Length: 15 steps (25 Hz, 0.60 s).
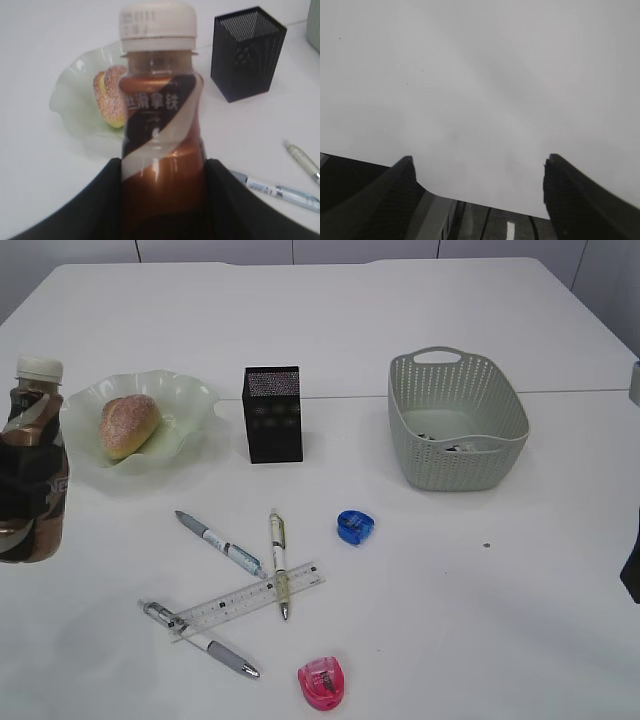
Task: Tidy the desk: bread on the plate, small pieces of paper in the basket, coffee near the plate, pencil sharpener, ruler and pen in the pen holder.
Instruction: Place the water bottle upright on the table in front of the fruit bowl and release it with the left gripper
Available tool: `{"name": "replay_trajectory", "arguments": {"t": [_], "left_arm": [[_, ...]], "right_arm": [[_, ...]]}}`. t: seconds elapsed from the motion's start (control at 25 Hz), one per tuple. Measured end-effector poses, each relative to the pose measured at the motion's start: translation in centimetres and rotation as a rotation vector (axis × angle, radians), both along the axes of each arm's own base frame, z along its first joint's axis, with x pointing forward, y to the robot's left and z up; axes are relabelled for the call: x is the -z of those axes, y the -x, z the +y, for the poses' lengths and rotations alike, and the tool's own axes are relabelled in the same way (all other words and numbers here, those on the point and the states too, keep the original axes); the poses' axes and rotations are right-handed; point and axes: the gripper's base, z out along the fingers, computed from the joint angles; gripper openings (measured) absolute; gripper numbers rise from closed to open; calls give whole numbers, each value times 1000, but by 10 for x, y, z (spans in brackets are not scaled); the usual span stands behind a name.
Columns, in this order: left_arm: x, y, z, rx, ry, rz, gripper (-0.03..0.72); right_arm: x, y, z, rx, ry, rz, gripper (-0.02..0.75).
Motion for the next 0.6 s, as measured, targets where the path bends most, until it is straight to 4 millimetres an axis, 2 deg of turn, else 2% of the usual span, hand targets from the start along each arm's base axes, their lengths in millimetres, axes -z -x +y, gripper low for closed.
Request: {"name": "replay_trajectory", "arguments": {"t": [0.28,0.44,0.6], "left_arm": [[12,11,-6,44,124,-245,356],[18,3,-10,53,168,-342,356],[31,-5,-11,39,177,-361,356]], "right_arm": [[0,0,0,0,0,2,577],[0,0,0,0,0,2,577],[0,0,0,0,0,2,577]]}}
